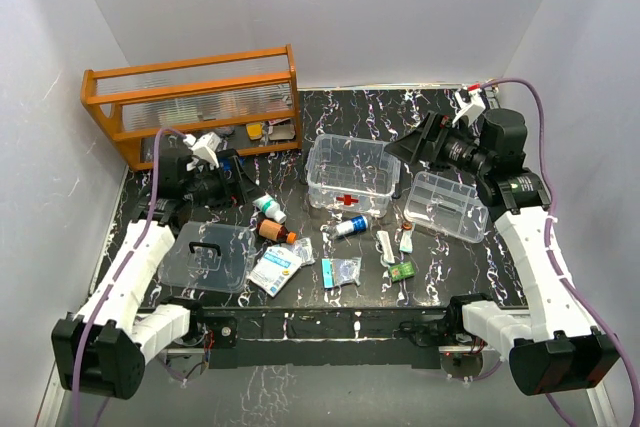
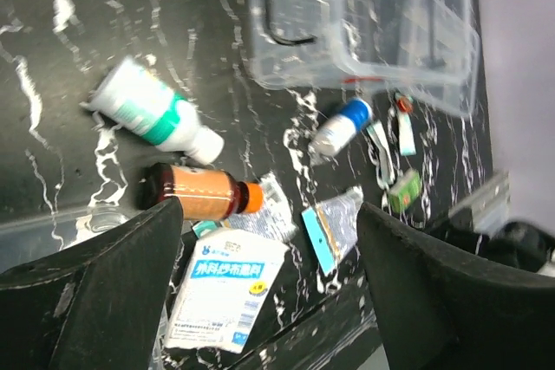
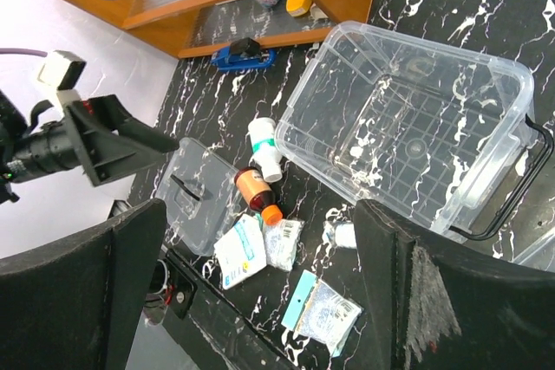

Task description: Organize the medicine kit

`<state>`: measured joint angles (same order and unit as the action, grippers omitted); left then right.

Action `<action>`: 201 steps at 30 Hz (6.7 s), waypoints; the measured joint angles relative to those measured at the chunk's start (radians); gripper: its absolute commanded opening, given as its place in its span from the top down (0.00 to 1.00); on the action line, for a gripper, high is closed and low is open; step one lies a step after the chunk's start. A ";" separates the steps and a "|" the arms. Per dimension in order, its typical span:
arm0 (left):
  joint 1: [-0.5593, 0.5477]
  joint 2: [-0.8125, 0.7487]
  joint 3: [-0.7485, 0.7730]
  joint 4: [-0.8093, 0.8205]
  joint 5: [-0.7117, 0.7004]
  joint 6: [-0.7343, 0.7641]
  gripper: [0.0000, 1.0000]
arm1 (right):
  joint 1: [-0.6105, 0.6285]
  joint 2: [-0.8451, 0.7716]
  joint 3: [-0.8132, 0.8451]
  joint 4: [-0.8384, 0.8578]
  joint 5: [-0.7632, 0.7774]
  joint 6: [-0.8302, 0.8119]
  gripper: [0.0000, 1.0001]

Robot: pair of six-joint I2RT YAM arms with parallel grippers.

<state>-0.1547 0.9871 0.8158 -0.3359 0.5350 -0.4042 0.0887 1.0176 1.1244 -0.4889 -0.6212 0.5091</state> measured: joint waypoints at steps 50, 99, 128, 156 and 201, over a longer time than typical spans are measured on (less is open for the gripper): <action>-0.077 0.630 -0.006 0.307 -0.412 -0.611 0.72 | 0.000 0.032 -0.091 0.071 0.105 0.017 0.20; -0.074 0.056 -0.129 0.533 -0.130 -1.532 0.75 | 0.837 0.517 -0.251 1.336 0.740 -0.115 0.38; -0.065 -0.096 -0.043 0.241 -0.186 -1.072 0.07 | 0.711 0.549 0.033 0.765 0.586 0.122 0.93; -0.117 0.196 -0.015 0.415 0.507 0.022 0.34 | 0.488 0.531 -0.008 0.528 -0.092 0.429 0.93; -0.196 0.283 -0.048 0.659 0.412 -0.254 0.75 | 0.557 0.373 -0.160 0.667 0.246 0.519 0.72</action>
<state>-0.3508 1.2697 0.7681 0.3233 0.9466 -0.6579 0.6456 1.3903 0.9646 0.1783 -0.3748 1.0279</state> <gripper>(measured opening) 0.458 0.461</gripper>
